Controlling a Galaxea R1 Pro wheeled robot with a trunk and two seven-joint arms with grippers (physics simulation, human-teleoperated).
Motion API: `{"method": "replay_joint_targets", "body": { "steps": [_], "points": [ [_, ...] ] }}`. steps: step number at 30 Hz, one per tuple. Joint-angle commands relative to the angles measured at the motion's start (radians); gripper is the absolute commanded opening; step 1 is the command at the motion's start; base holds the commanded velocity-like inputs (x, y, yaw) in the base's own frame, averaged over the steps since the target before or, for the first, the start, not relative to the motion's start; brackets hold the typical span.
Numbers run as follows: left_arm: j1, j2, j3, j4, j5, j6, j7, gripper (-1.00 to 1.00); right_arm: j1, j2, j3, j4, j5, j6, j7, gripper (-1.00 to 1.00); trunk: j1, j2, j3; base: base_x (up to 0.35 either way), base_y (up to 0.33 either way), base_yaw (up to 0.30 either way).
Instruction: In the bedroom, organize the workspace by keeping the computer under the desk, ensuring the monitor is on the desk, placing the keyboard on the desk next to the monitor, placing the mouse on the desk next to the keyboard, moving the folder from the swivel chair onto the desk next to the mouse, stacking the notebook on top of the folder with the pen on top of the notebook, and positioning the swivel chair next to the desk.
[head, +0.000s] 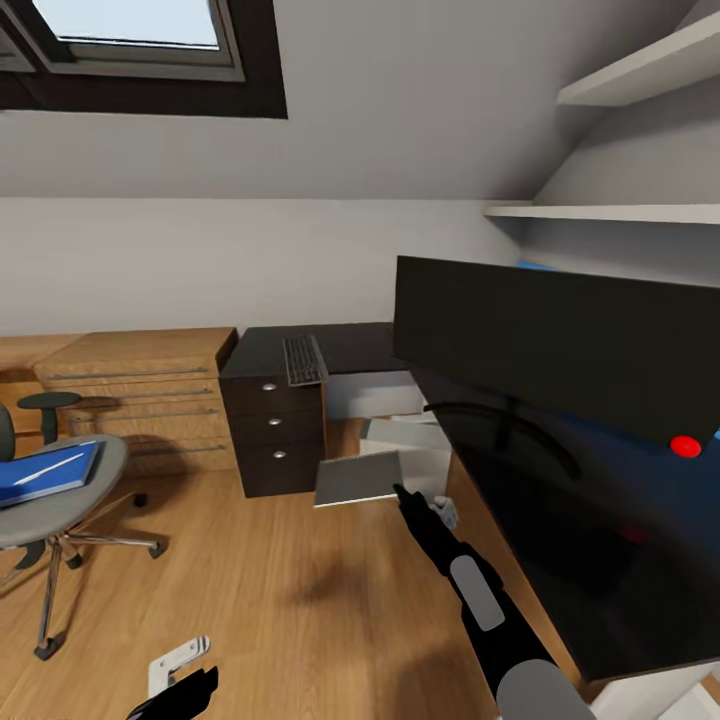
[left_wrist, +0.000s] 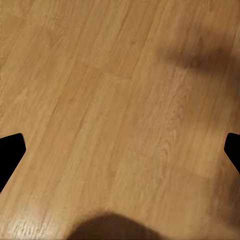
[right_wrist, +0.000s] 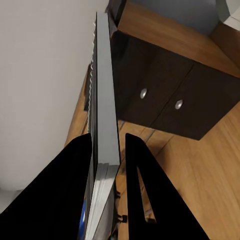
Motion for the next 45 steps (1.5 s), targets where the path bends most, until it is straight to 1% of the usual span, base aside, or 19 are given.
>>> {"method": "replay_joint_targets", "body": {
  "steps": [1,14,37,45],
  "points": [
    [-0.001,0.0,0.001,-0.001,0.011,0.004,0.005,1.0,-0.001,0.001,-0.005,0.0,-0.01,0.01,0.005,-1.0,0.0,-0.001,0.0,0.011,0.006,0.089],
    [-0.001,0.0,0.002,0.0,0.011,0.001,0.004,1.0,0.0,0.001,-0.005,-0.001,-0.01,0.015,0.004,-1.0,0.0,-0.001,0.006,0.038,0.027,0.06],
    [-0.001,0.0,0.001,0.0,0.011,0.0,0.004,1.0,0.003,0.001,-0.007,-0.006,-0.009,0.012,0.009,-1.0,0.0,-0.001,0.006,0.249,0.201,0.001],
    [-0.001,0.0,0.0,0.0,0.011,0.002,0.004,1.0,0.003,0.001,-0.008,-0.009,-0.008,0.011,0.009,-1.0,0.0,-0.001,0.006,0.193,0.057,0.0]
  ]
}}
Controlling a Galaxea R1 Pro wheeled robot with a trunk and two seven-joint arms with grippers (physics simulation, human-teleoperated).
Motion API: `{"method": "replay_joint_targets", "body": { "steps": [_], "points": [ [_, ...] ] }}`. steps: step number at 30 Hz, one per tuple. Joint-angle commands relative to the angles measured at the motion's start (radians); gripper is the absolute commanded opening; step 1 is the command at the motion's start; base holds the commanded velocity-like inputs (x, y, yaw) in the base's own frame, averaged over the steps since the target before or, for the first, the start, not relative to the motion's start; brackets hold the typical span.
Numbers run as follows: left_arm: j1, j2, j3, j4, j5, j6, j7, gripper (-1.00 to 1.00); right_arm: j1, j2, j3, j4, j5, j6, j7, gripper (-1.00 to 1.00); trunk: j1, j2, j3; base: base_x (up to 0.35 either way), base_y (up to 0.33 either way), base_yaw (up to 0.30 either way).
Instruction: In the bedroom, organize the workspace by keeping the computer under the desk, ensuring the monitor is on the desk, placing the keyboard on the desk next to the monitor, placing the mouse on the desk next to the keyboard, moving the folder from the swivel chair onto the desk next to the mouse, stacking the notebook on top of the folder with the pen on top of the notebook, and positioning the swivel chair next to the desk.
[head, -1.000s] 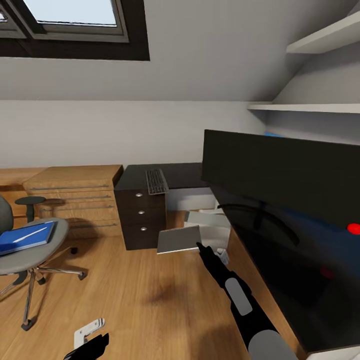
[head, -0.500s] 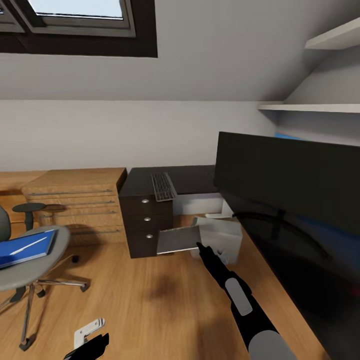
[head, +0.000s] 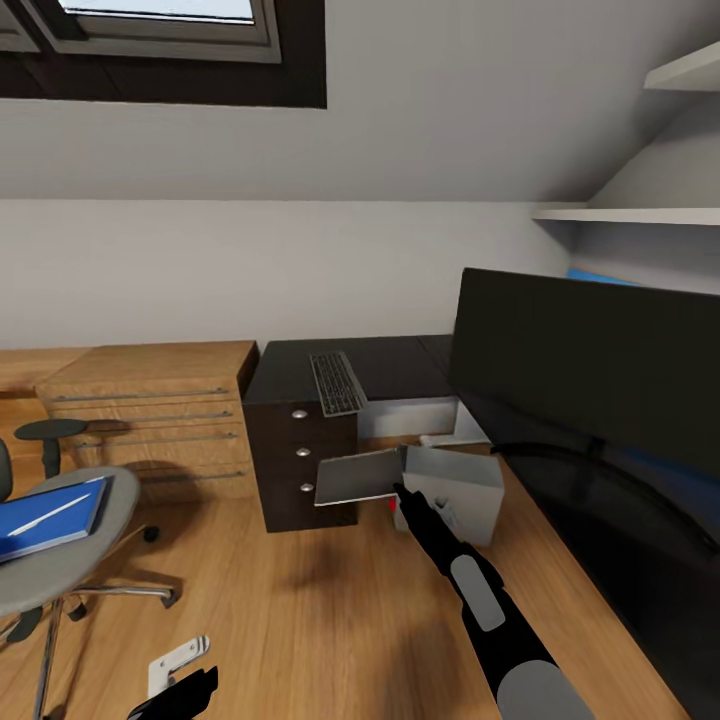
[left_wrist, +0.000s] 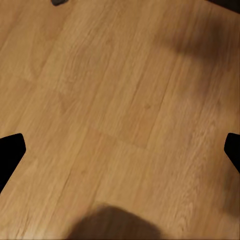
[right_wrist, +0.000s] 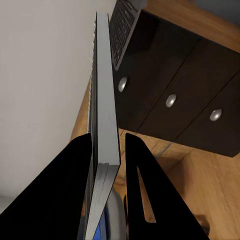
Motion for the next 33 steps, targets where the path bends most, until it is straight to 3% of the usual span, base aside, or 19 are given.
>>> {"method": "replay_joint_targets", "body": {
  "steps": [1,18,27,29,33],
  "points": [
    [0.0,-0.001,0.001,-0.002,0.011,0.004,0.005,1.0,-0.001,0.001,-0.005,0.0,-0.01,0.01,0.005,-1.0,0.0,0.0,-0.001,0.057,0.01,0.0],
    [0.0,-0.001,0.002,-0.002,0.01,0.005,0.006,1.0,0.002,0.001,-0.01,-0.032,-0.017,-0.016,0.023,-1.0,0.0,0.0,-0.001,0.174,0.001,0.0],
    [0.0,-0.001,0.001,-0.004,0.01,0.005,0.004,1.0,0.008,0.001,-0.01,-0.039,-0.037,-0.159,0.043,-1.0,0.0,0.0,-0.001,0.023,0.0,0.0],
    [0.0,-0.001,0.001,-0.005,0.011,0.005,0.005,1.0,0.008,0.001,-0.007,-0.038,-0.068,-0.252,0.045,-1.0,-0.008,0.014,0.005,0.003,0.0,0.0],
    [0.0,-0.001,0.001,-0.005,0.011,0.005,0.006,1.0,0.009,0.001,-0.005,-0.035,-0.102,-0.298,0.044,-1.0,-0.023,0.042,0.018,0.0,0.0,0.0]
  ]
}}
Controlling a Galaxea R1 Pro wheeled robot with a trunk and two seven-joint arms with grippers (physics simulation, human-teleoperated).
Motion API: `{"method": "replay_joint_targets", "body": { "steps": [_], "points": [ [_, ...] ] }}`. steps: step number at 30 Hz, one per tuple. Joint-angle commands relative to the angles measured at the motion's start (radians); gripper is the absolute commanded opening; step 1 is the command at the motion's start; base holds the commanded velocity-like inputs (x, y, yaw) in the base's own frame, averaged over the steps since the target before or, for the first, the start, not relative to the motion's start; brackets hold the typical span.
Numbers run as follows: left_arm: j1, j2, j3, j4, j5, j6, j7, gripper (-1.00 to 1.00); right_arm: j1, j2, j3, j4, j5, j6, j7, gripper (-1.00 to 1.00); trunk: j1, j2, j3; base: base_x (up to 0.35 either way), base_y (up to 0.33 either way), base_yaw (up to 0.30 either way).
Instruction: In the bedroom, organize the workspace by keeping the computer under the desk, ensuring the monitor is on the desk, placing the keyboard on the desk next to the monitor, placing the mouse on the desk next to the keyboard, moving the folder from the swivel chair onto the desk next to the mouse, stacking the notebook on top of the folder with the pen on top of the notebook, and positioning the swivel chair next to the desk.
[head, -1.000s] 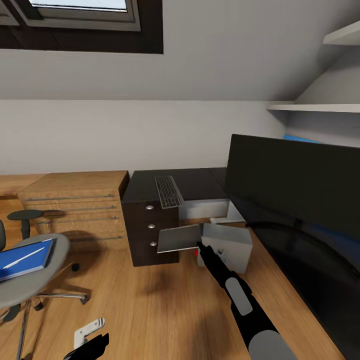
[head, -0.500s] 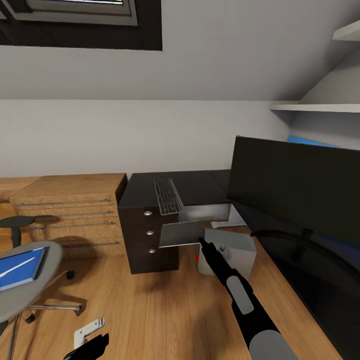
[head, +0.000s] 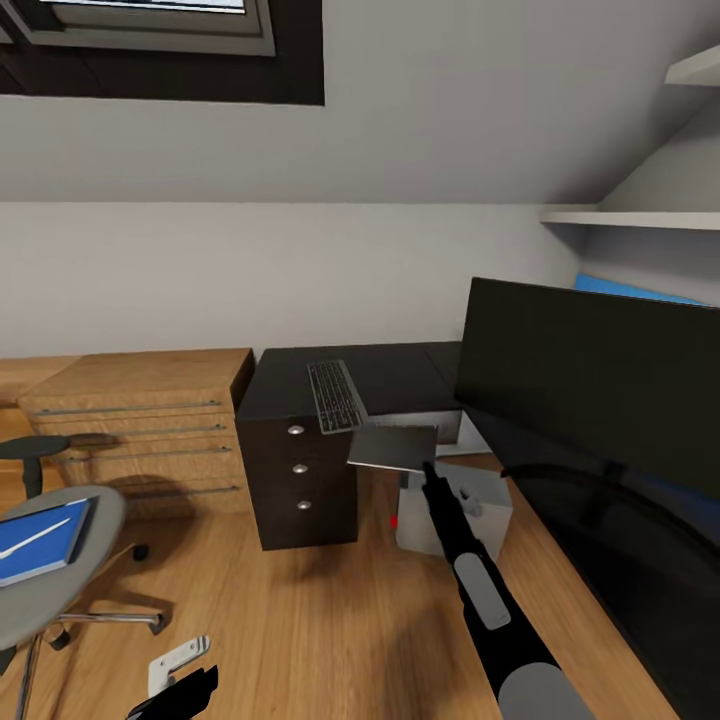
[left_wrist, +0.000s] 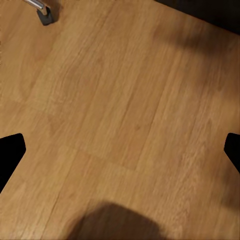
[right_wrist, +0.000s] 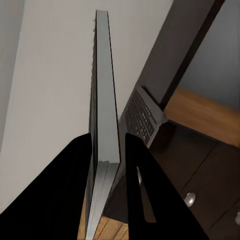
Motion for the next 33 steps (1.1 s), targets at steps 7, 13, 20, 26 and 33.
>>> {"method": "replay_joint_targets", "body": {
  "steps": [7,13,20,26,33],
  "points": [
    [0.0,-0.001,0.001,-0.002,0.011,0.005,0.005,1.0,-0.001,0.001,-0.004,0.003,-0.046,-0.018,0.007,-1.0,-0.012,0.021,0.008,0.0,0.0,0.0],
    [0.0,-0.001,0.001,-0.002,0.011,0.004,0.005,1.0,-0.001,0.001,-0.007,0.002,-0.213,-0.019,0.002,-1.0,-0.012,0.021,0.008,0.102,0.0,0.0],
    [0.0,-0.001,0.001,-0.002,0.011,0.004,0.005,1.0,-0.001,0.001,-0.007,0.002,-0.263,-0.019,0.001,-1.0,-0.012,0.021,0.008,0.285,0.0,0.0],
    [0.0,-0.001,0.001,-0.002,0.011,0.004,0.005,1.0,-0.001,0.001,-0.007,0.003,-0.267,-0.019,0.0,-1.0,-0.012,0.021,0.008,0.295,0.0,0.0],
    [0.0,-0.001,0.001,-0.002,0.011,0.004,0.005,1.0,-0.001,0.001,-0.007,0.018,-0.267,-0.024,-0.004,-1.0,-0.012,0.021,0.008,0.313,0.0,0.0]
  ]
}}
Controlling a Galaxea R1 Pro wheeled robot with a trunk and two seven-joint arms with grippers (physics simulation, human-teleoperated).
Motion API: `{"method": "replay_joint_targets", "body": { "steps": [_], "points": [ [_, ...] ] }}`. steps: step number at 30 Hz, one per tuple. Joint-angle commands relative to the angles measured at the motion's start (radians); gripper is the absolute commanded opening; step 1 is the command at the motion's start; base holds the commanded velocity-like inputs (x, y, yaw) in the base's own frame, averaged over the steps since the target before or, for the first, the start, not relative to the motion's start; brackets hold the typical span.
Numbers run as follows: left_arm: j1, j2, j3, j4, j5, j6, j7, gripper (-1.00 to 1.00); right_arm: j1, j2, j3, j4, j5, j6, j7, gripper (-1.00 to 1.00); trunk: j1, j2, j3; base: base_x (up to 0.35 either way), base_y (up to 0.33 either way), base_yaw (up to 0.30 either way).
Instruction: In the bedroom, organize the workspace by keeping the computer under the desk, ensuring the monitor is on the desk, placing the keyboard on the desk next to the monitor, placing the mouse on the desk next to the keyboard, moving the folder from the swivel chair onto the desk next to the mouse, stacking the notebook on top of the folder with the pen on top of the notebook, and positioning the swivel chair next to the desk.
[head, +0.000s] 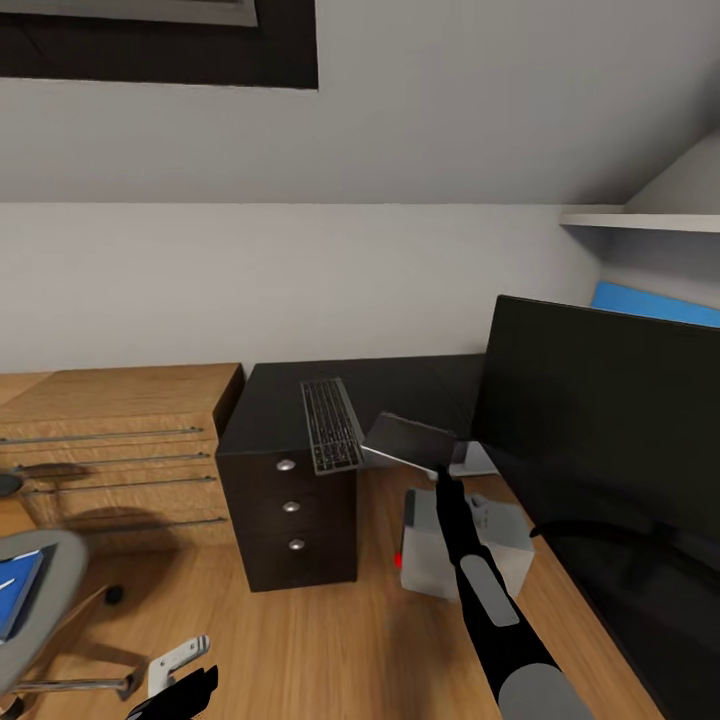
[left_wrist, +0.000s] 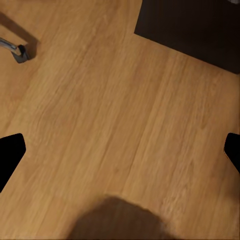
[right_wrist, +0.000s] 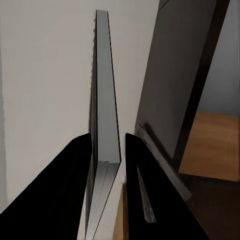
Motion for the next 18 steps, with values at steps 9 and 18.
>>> {"method": "replay_joint_targets", "body": {
  "steps": [9,18],
  "points": [
    [0.0,-0.001,0.001,-0.002,0.011,0.003,0.005,1.0,-0.001,0.001,-0.002,0.004,-0.011,-0.019,0.007,-1.0,0.0,0.0,-0.001,0.285,0.0,0.0],
    [0.0,-0.001,0.001,-0.007,0.011,0.003,0.004,1.0,-0.001,0.001,0.001,0.007,-0.007,-0.051,-0.008,-1.0,0.0,0.0,-0.001,0.115,0.0,0.0]
  ]
}}
